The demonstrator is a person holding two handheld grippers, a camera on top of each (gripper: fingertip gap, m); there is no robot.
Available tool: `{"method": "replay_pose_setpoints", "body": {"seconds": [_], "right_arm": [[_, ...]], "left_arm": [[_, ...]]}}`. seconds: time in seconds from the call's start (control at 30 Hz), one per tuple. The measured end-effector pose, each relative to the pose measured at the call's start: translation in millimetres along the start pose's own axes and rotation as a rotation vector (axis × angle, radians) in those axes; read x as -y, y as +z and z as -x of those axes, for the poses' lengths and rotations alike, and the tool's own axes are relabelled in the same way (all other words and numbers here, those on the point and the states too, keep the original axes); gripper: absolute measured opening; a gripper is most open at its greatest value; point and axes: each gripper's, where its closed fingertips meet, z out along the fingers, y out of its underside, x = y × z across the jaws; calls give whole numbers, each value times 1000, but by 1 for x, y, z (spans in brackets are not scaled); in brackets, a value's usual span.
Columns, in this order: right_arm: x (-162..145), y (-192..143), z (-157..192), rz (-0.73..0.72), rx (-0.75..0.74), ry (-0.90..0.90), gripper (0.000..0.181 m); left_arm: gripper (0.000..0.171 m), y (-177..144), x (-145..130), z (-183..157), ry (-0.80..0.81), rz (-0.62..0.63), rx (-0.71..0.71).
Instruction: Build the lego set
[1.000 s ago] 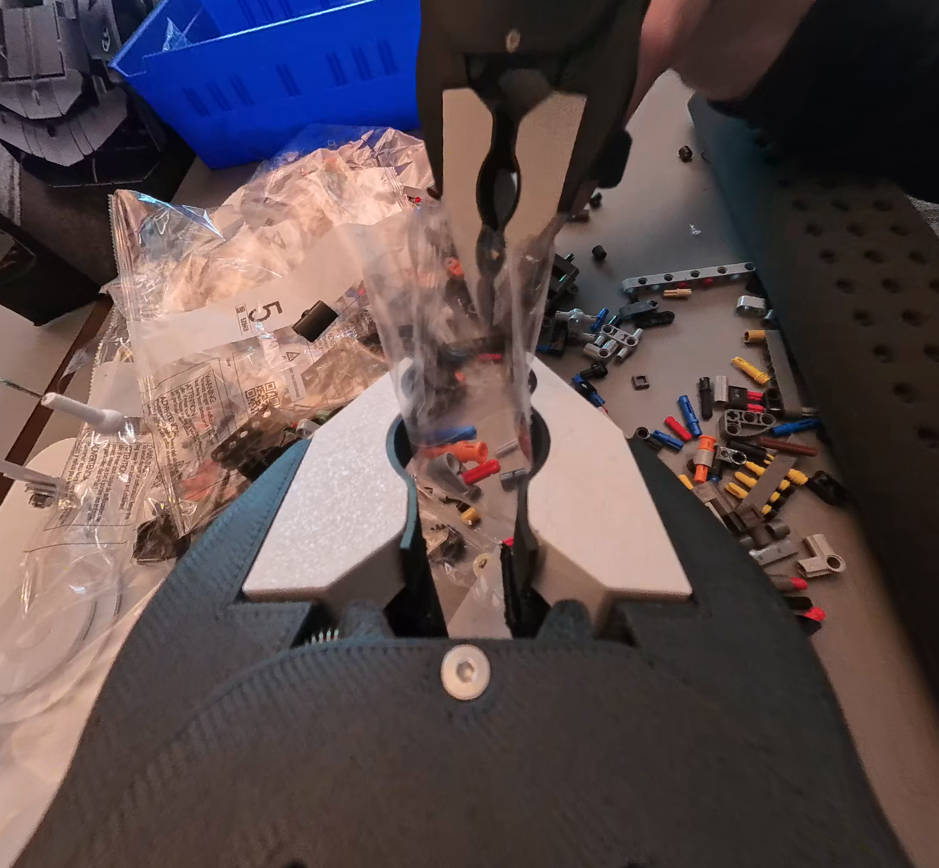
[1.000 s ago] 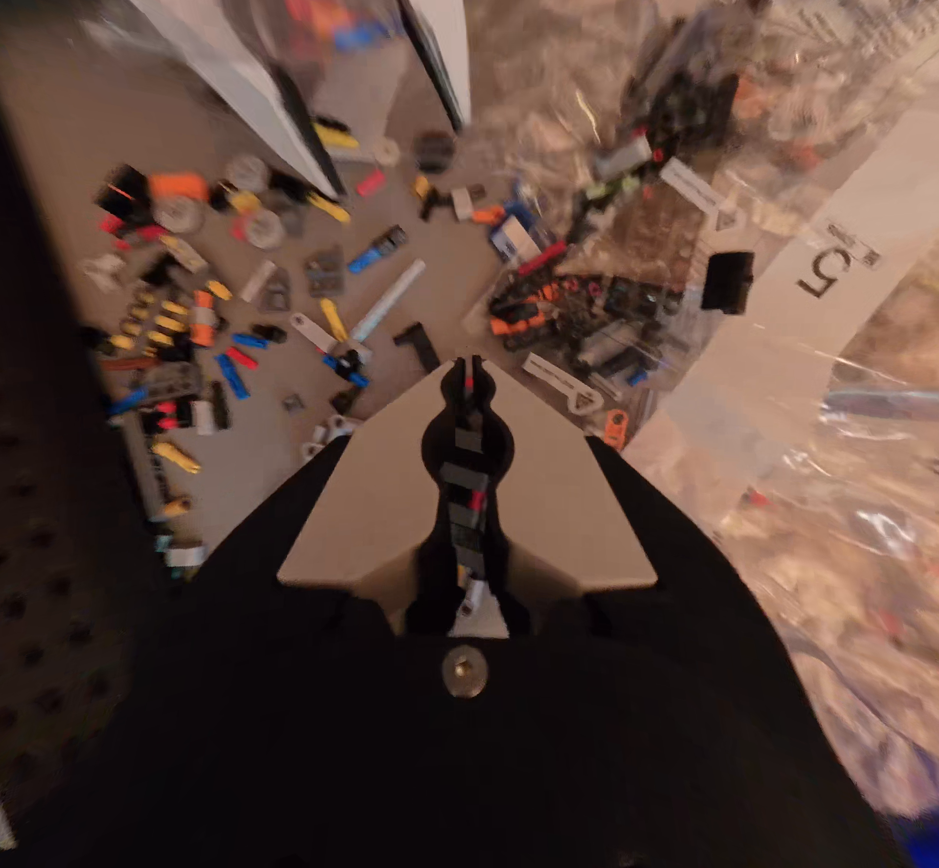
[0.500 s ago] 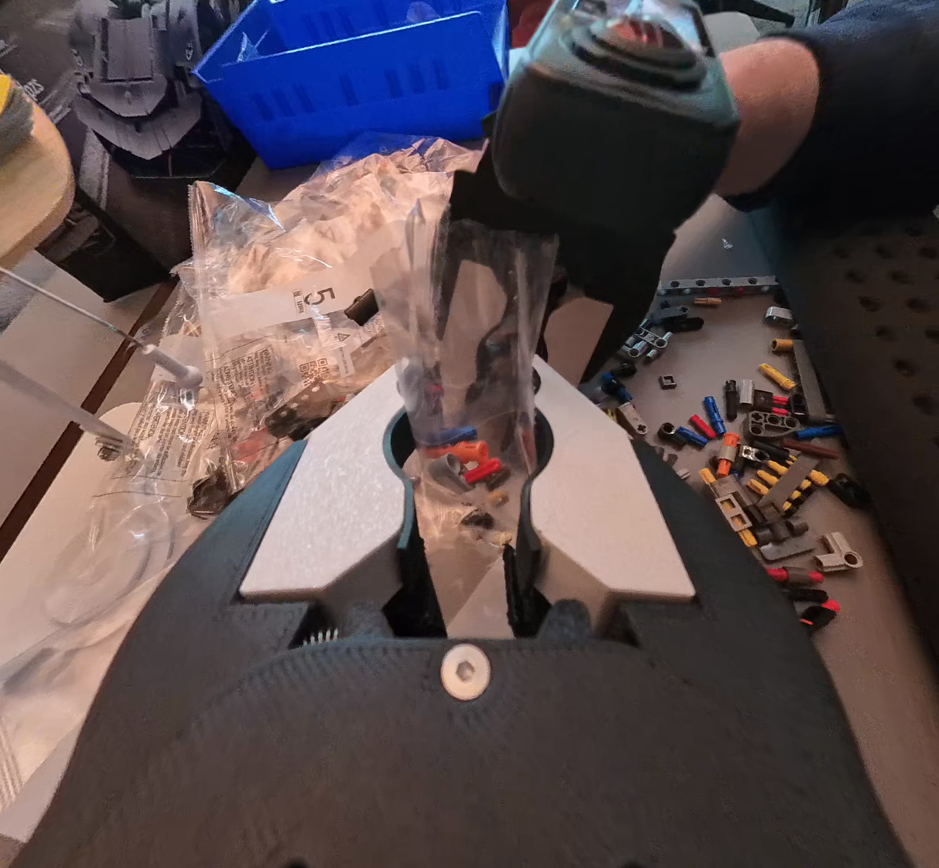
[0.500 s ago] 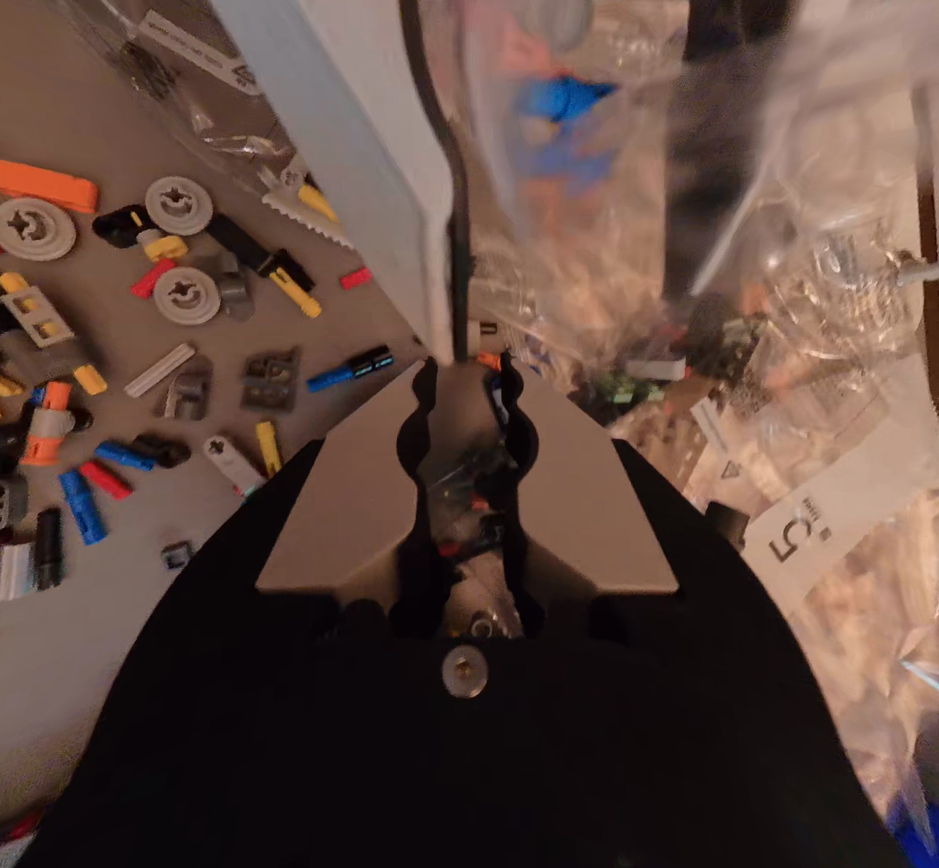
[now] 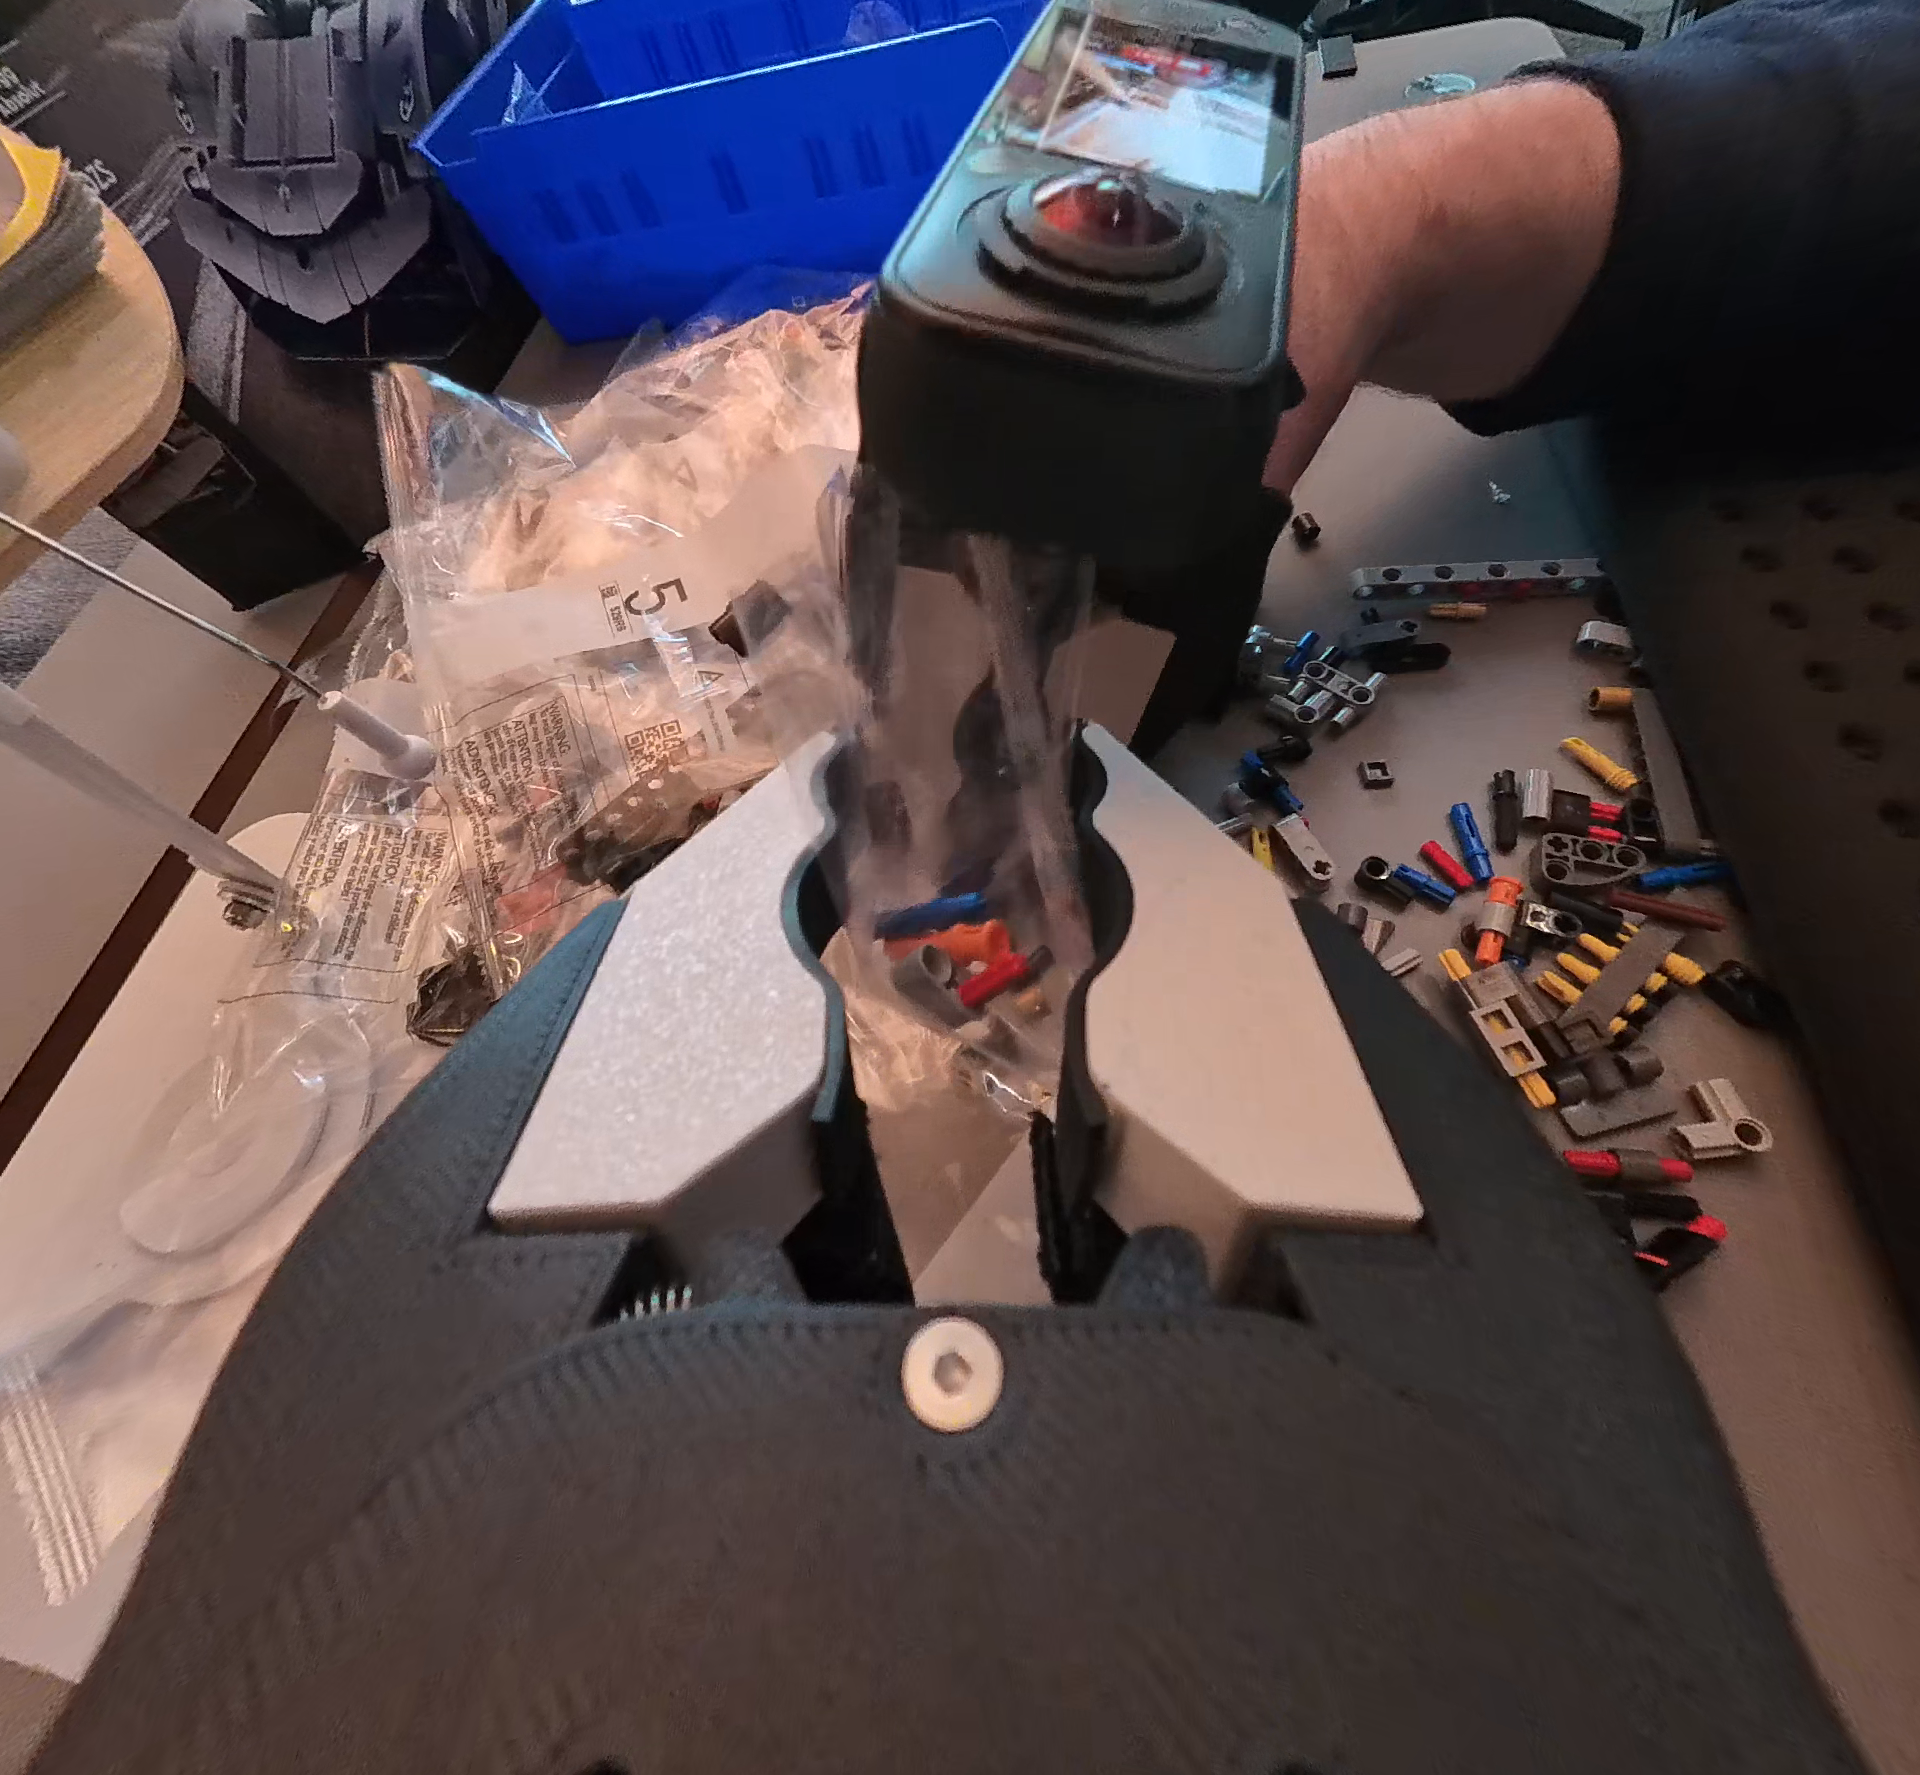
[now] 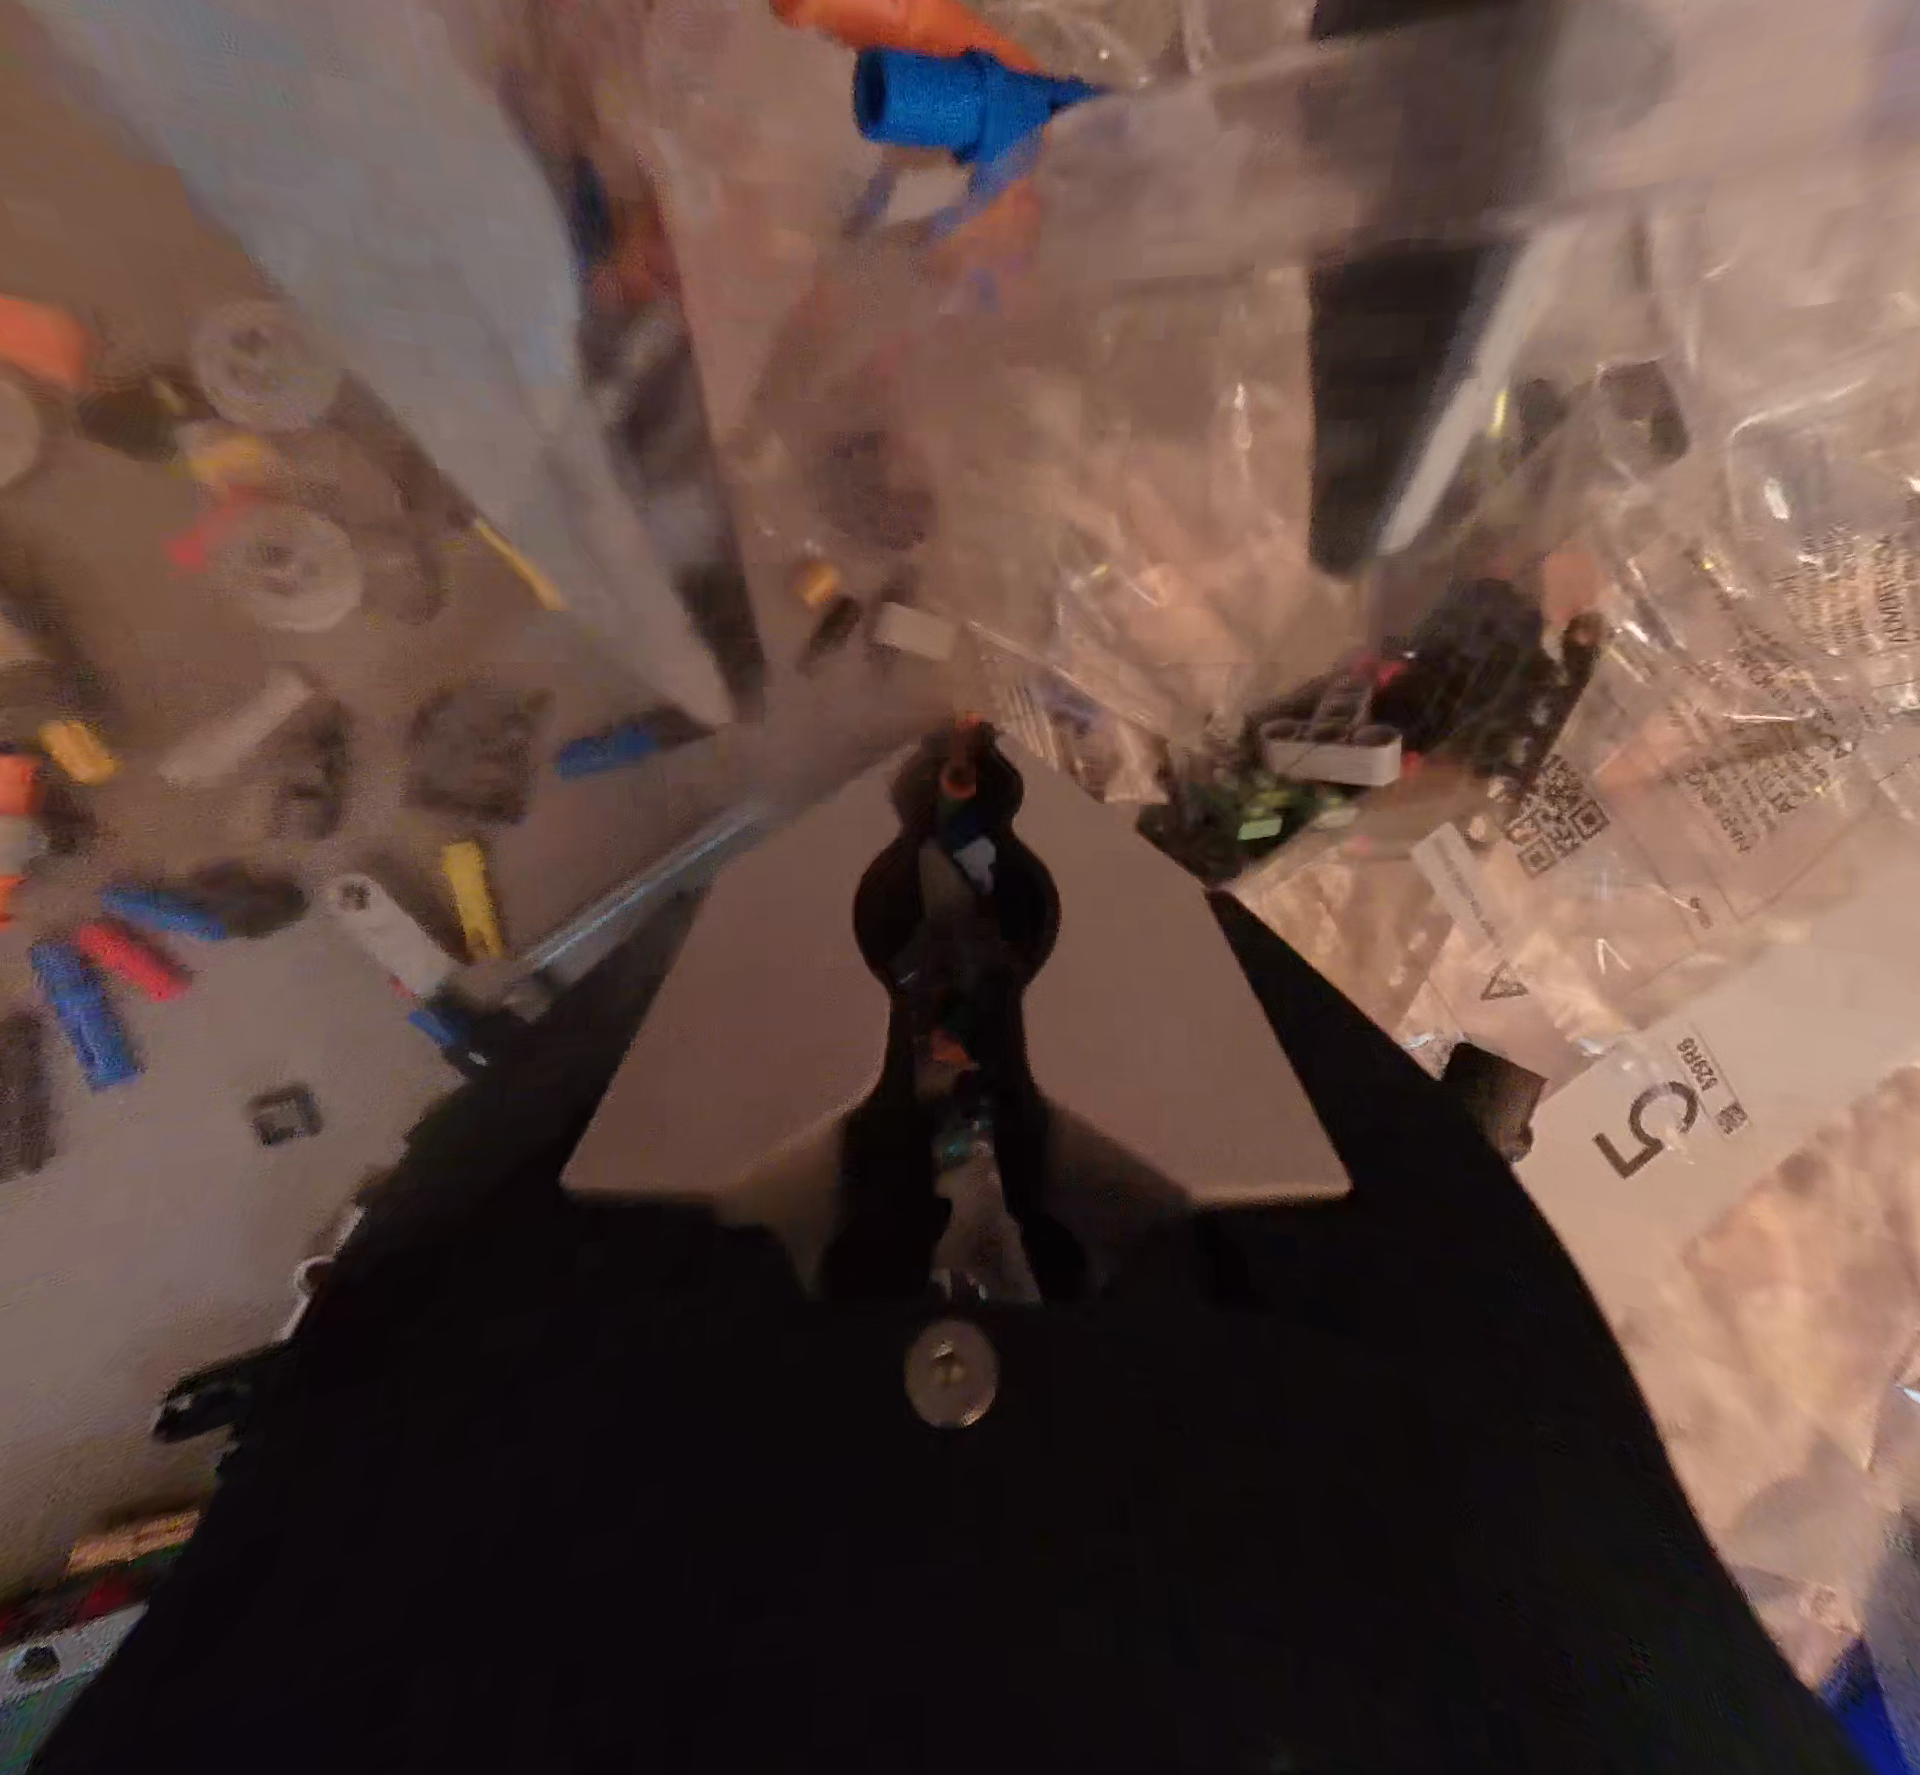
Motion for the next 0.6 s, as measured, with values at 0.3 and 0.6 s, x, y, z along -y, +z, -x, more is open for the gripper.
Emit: {"method": "replay_pose_setpoints", "body": {"seconds": [0.3, 0.6], "right_arm": [[31, -72, -6, -369, 55, 103, 3], [37, -100, -16, -483, 14, 139, 3]], "left_arm": [[34, 3, -1, -2, 0, -3, -13], [33, 11, -8, -4, -22, 1, -35]]}}
